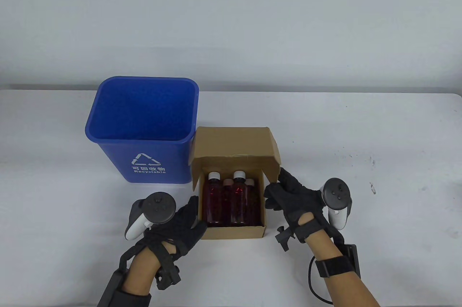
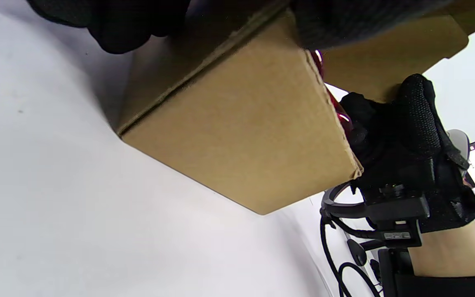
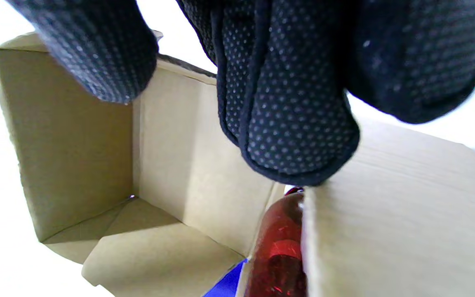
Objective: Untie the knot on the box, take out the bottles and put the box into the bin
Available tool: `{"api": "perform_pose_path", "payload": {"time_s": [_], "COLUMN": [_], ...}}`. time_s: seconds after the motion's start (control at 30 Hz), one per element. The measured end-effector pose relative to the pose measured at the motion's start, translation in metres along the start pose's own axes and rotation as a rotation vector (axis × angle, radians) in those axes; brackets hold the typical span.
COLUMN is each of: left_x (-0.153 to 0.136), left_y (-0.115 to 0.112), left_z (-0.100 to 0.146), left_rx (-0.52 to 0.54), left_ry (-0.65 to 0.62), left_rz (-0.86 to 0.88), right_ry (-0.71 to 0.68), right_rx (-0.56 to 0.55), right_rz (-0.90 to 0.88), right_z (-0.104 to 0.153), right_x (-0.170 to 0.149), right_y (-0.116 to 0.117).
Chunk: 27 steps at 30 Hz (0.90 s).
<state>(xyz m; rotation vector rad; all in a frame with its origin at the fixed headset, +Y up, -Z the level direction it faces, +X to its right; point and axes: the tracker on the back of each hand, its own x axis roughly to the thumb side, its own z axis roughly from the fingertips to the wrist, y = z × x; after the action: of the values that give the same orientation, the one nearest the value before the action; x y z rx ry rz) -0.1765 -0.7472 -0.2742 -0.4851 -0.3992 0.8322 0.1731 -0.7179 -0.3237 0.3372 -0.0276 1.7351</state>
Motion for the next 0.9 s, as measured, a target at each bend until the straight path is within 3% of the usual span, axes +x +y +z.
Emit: {"api": "perform_pose_path", "payload": {"time_s": [0.6, 0.9], "left_x": [0.013, 0.014], "left_y": [0.003, 0.003], "left_z": [0.006, 0.007], "left_rx": [0.111, 0.114], "left_ry": [-0.02, -0.022], "left_rz": [-0.171, -0.188], "right_ry": [-0.116, -0.117], "right_rx": [0.008, 0.167], "right_rz": [0.194, 0.419], "right_z": [0.005, 0.017], "right_x": [0.016, 0.019], "right_y": [0.003, 0.023]}}
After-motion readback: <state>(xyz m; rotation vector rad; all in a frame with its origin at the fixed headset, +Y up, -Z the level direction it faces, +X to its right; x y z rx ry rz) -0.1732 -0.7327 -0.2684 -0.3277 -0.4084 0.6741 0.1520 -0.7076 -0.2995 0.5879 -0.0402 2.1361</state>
